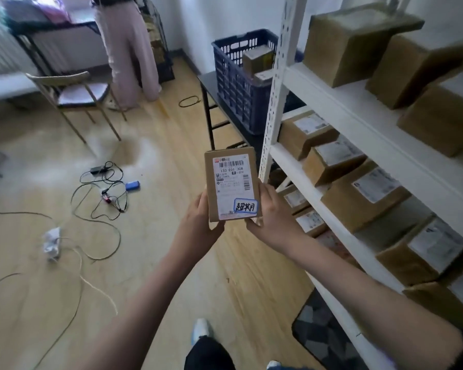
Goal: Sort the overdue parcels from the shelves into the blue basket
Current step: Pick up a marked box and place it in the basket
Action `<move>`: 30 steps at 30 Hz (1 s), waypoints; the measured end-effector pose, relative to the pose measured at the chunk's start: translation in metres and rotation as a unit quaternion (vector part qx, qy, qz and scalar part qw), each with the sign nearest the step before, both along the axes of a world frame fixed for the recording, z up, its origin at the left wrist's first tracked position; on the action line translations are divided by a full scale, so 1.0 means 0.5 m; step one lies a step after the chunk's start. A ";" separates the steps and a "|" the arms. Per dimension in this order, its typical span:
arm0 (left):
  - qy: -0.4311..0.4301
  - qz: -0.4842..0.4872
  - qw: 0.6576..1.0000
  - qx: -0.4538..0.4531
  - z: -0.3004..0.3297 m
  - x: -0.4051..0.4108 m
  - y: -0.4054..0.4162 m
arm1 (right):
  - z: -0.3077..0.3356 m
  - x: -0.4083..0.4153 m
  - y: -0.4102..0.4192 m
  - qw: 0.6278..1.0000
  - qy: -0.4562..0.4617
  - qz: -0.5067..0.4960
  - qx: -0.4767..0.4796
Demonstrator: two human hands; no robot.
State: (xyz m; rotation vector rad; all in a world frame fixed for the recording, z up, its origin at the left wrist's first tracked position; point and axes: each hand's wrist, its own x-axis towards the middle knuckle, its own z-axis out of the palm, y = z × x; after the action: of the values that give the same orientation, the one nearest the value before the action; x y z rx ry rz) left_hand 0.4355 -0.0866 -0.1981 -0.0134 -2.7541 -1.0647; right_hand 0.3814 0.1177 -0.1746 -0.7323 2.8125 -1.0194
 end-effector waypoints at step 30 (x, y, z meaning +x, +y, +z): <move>-0.010 -0.264 0.964 -0.040 0.042 -1.434 -0.392 | 0.002 -1.198 -0.426 0.948 -0.015 -0.294 -0.117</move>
State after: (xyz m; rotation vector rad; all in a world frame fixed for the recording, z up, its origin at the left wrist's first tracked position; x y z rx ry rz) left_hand -0.2817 -0.2824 -0.1772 -0.7908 -2.8798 -1.0590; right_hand -0.2174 -0.0955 -0.1735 0.1478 2.9730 -1.4376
